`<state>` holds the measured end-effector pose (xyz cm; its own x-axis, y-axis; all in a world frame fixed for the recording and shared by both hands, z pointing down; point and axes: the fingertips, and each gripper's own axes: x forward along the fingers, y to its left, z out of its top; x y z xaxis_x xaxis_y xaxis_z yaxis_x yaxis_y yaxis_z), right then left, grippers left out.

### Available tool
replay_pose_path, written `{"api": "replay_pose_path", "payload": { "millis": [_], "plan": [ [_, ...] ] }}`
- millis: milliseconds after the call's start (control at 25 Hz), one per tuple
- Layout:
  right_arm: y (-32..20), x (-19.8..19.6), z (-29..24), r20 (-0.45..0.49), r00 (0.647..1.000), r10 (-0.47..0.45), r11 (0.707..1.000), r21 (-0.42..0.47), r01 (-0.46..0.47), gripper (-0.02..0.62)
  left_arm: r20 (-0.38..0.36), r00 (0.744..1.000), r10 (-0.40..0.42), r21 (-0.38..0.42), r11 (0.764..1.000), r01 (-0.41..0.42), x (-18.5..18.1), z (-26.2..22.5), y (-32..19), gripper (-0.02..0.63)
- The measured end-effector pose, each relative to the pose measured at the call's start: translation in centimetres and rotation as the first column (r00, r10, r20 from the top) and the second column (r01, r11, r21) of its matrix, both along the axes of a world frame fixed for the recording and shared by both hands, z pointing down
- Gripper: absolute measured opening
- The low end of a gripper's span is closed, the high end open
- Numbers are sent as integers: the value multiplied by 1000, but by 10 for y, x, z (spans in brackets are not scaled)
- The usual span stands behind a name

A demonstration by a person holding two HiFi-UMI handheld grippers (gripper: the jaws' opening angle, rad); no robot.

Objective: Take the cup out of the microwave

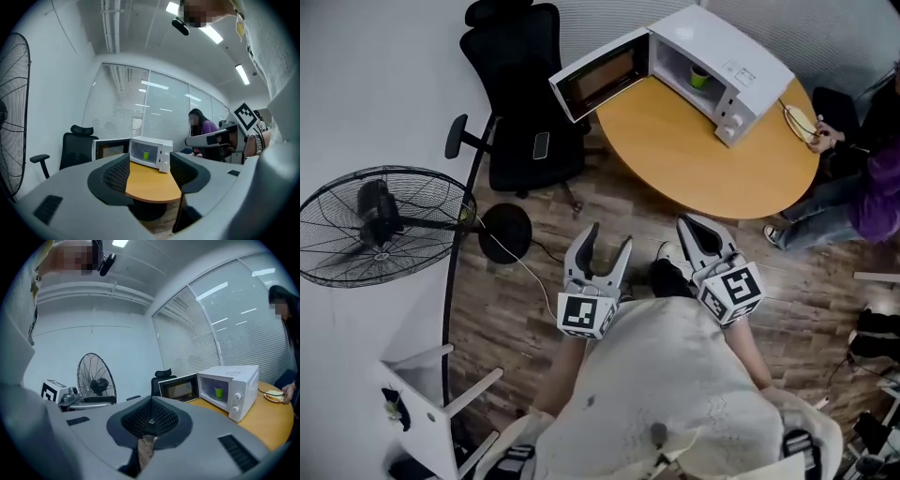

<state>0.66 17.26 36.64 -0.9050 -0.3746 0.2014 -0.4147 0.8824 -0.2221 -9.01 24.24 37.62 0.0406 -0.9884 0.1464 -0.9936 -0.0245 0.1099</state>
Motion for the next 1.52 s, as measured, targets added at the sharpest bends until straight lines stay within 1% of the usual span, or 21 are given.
{"api": "replay_pose_path", "payload": {
  "millis": [120,280,480,640,760,840,960,1120,1320,1520],
  "plan": [
    [-22,-5,-2,1,1000,-17,1000,1,17,8,0,1000,-10,-1,1000,10,-3,0,-23,276],
    [-60,-1,0,-2,999,-40,999,2,40,8,-2,1000,-28,-1,1000,28,0,2,-61,276],
    [-106,10,1,6,999,-48,999,7,48,8,6,1000,-30,9,1000,30,11,7,-107,276],
    [-137,21,6,2,998,-60,998,12,60,8,12,999,-47,14,999,47,18,5,-139,275],
    [-155,30,5,1,998,-56,998,26,56,8,17,999,-32,12,999,32,26,9,-158,275],
    [-165,40,3,15,999,-35,999,26,35,8,24,1000,-11,1,1000,11,33,12,-169,276],
    [-177,58,4,34,999,22,1000,1,-22,8,33,999,33,-22,999,-32,44,16,-187,276],
    [-192,83,7,28,995,101,995,-26,-100,8,31,994,109,-31,994,-108,61,18,-217,276],
    [-219,107,8,12,981,194,981,-23,-194,8,31,977,211,-40,977,-209,78,23,-262,276],
    [-240,125,10,0,954,299,954,-20,-299,8,23,956,293,-35,956,-292,86,28,-300,276]
  ]
}}
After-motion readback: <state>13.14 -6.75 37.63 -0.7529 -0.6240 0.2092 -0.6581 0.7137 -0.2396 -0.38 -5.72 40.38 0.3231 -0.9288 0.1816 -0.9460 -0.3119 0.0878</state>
